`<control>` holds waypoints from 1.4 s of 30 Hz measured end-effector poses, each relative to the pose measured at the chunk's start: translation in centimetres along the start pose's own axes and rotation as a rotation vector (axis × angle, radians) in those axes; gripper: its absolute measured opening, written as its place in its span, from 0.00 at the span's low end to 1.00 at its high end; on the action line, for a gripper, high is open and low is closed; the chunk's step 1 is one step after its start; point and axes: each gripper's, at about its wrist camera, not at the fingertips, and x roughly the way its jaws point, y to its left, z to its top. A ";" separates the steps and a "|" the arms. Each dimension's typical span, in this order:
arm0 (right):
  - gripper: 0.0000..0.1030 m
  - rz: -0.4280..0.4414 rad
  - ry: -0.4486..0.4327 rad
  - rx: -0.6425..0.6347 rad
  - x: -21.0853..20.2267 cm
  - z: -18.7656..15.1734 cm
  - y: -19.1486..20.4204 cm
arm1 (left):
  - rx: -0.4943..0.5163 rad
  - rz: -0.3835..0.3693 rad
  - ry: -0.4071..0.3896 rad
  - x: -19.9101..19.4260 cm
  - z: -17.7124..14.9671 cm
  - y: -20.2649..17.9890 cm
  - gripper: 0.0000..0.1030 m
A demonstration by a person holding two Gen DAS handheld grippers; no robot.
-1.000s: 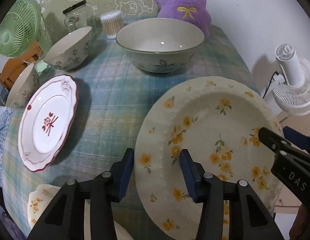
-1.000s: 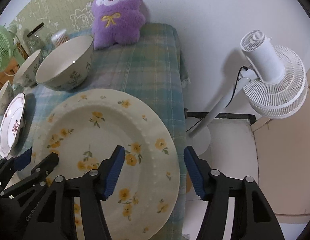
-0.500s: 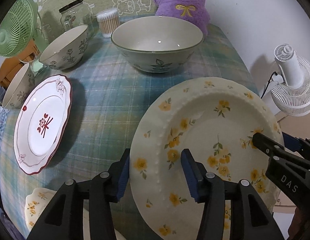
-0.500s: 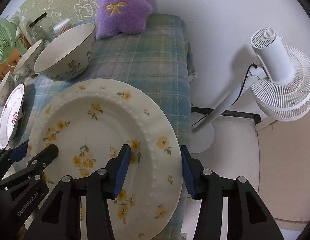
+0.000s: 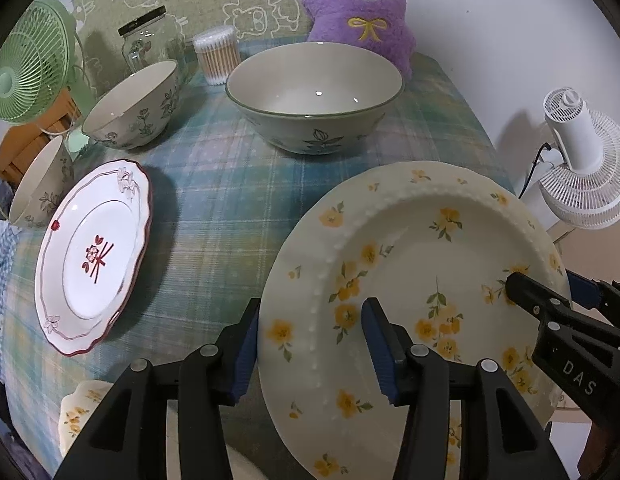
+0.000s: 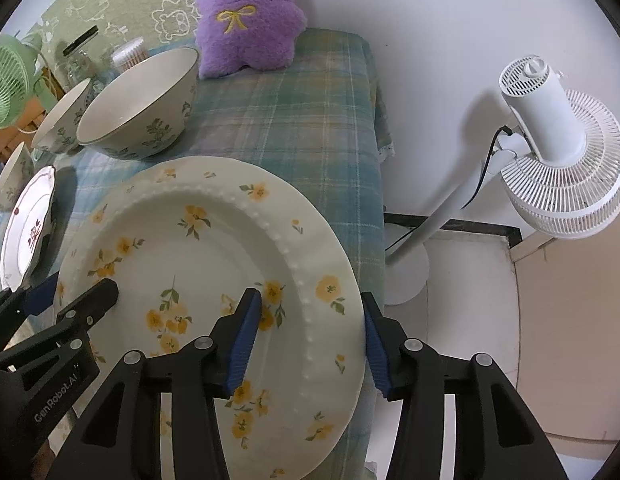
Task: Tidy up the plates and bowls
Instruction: 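Grasp the rim of the dotted-rim yellow-flower plate with both grippers, then lift and carry the dotted-rim plate onto the large scalloped plate with both grippers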
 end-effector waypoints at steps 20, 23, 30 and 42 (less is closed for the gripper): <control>0.50 0.008 -0.047 0.000 -5.4 -1.9 4.3 | -0.024 -0.019 -0.049 -5.4 -2.1 4.5 0.47; 0.50 0.003 -0.047 0.000 -6.0 -2.7 5.4 | -0.020 -0.024 -0.053 -5.8 -2.8 5.4 0.47; 0.50 -0.015 -0.047 0.009 -7.2 -4.9 8.3 | -0.010 -0.034 -0.051 -7.1 -5.1 8.0 0.47; 0.50 -0.010 -0.016 0.040 -7.6 -9.5 14.3 | -0.011 -0.022 -0.029 -7.9 -9.7 13.1 0.47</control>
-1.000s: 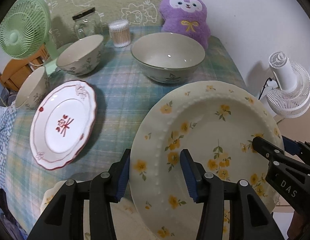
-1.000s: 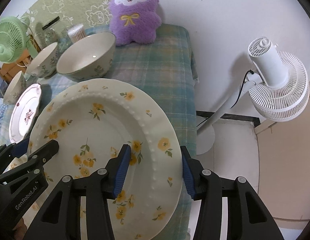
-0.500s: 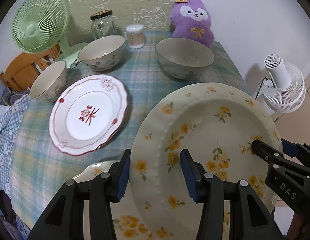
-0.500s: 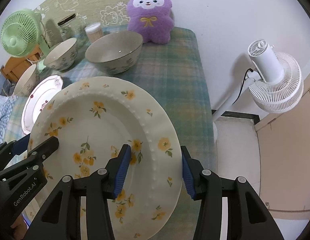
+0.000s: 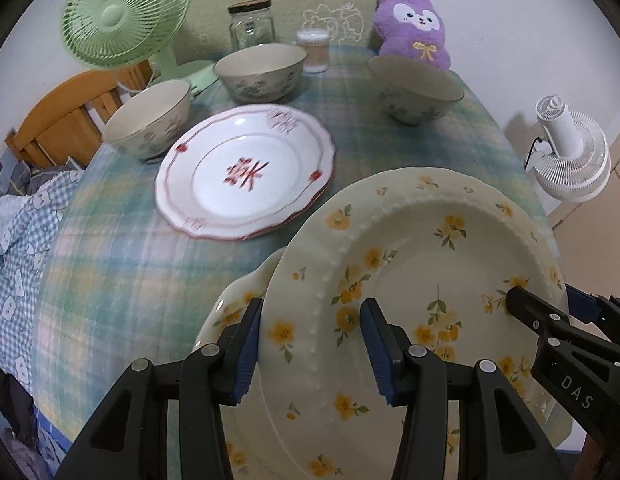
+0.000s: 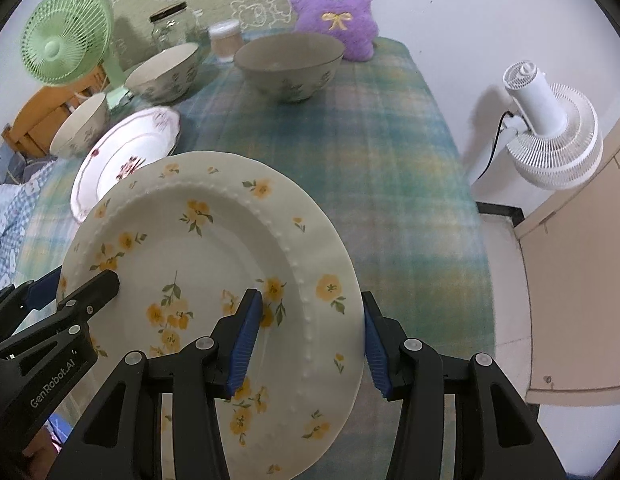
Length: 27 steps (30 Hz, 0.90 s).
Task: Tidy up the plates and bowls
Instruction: 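Lift and carry the dotted-rim plate onto the large scalloped plate with both grippers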
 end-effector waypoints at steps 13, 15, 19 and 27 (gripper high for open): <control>0.50 -0.016 0.010 0.011 0.1 -3.2 3.6 | 0.015 -0.011 0.017 -0.1 -2.9 3.1 0.48; 0.50 -0.020 0.019 0.014 0.2 -3.6 3.9 | 0.018 -0.010 0.022 0.1 -3.4 3.3 0.48; 0.50 -0.027 0.034 0.017 0.6 -4.2 4.2 | 0.024 -0.012 0.035 0.5 -3.9 3.5 0.48; 0.50 -0.037 0.044 0.028 1.0 -4.4 4.1 | 0.064 0.007 0.019 0.8 -4.0 2.8 0.48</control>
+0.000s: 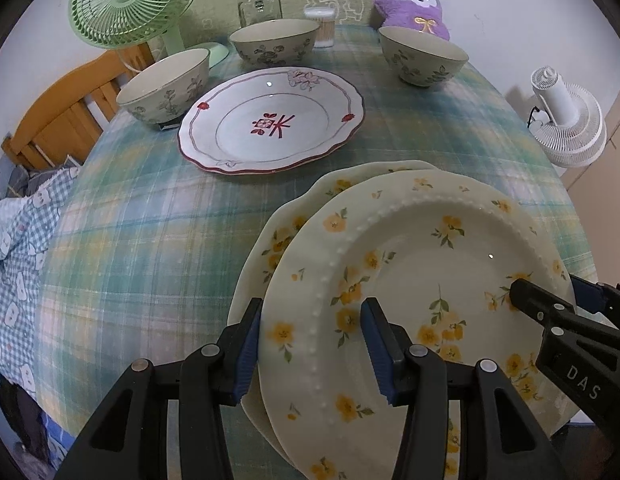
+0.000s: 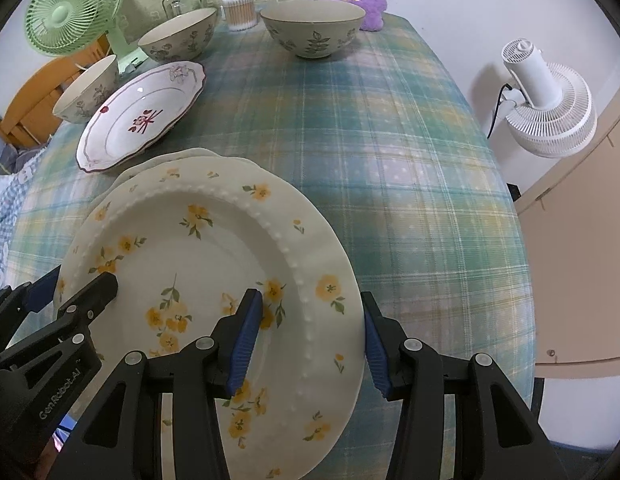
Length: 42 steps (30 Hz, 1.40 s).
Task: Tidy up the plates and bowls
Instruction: 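Lift and carry the dotted-rim plate onto the large scalloped plate with both grippers, then lower the plate onto the stack and open both grippers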
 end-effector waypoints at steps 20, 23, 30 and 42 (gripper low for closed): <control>0.49 0.008 0.023 0.006 0.3 0.3 -0.3 | 0.029 0.027 0.045 0.8 0.8 -1.1 0.62; 0.49 0.008 0.023 0.006 0.3 0.3 -0.3 | 0.018 0.025 0.059 0.8 0.9 -1.0 0.63; 0.46 0.001 0.002 -0.011 0.0 0.3 0.1 | 0.082 0.118 0.036 0.1 0.5 -2.1 0.81; 0.50 -0.001 0.015 0.008 0.7 0.6 0.8 | 0.009 0.032 0.045 -0.1 0.8 -0.5 0.83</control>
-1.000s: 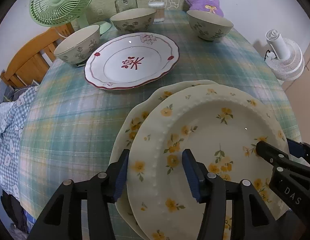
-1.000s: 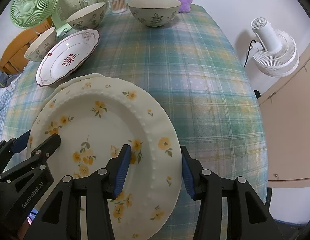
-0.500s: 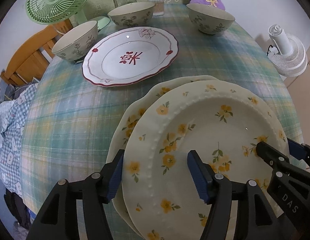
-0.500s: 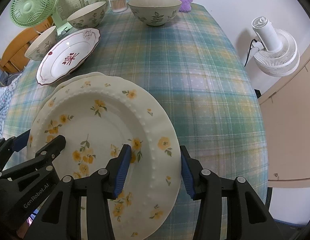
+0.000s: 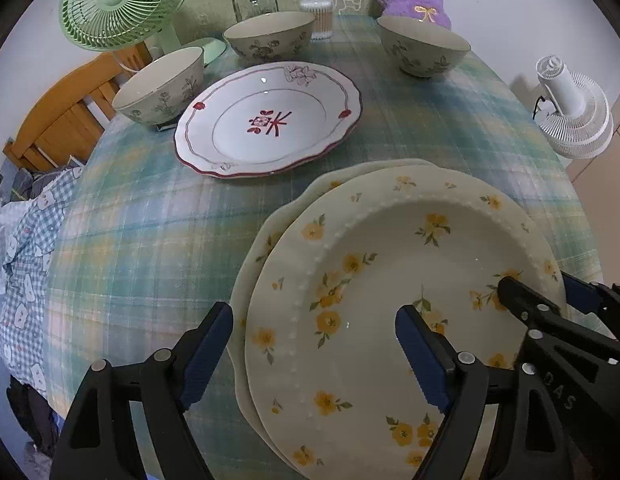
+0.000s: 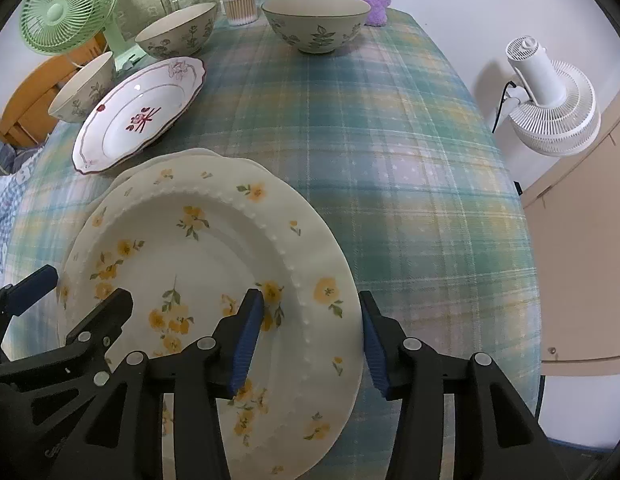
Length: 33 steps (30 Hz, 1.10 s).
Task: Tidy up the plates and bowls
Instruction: 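Lower the plate onto the stack and open both grippers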
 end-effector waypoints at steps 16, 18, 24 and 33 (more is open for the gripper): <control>0.66 0.010 0.031 0.003 0.9 0.8 1.1 | -0.020 -0.033 -0.008 -0.1 0.3 1.8 0.83; 0.66 0.010 0.032 0.001 0.6 0.8 1.1 | -0.017 -0.042 -0.017 -0.5 0.3 1.9 0.85; 0.68 -0.030 -0.019 0.019 -2.1 1.0 1.5 | -0.004 -0.074 -0.063 -2.2 0.8 2.5 0.86; 0.68 -0.051 -0.146 0.048 -7.0 2.7 2.6 | -0.023 -0.083 -0.144 -5.5 2.2 4.1 0.87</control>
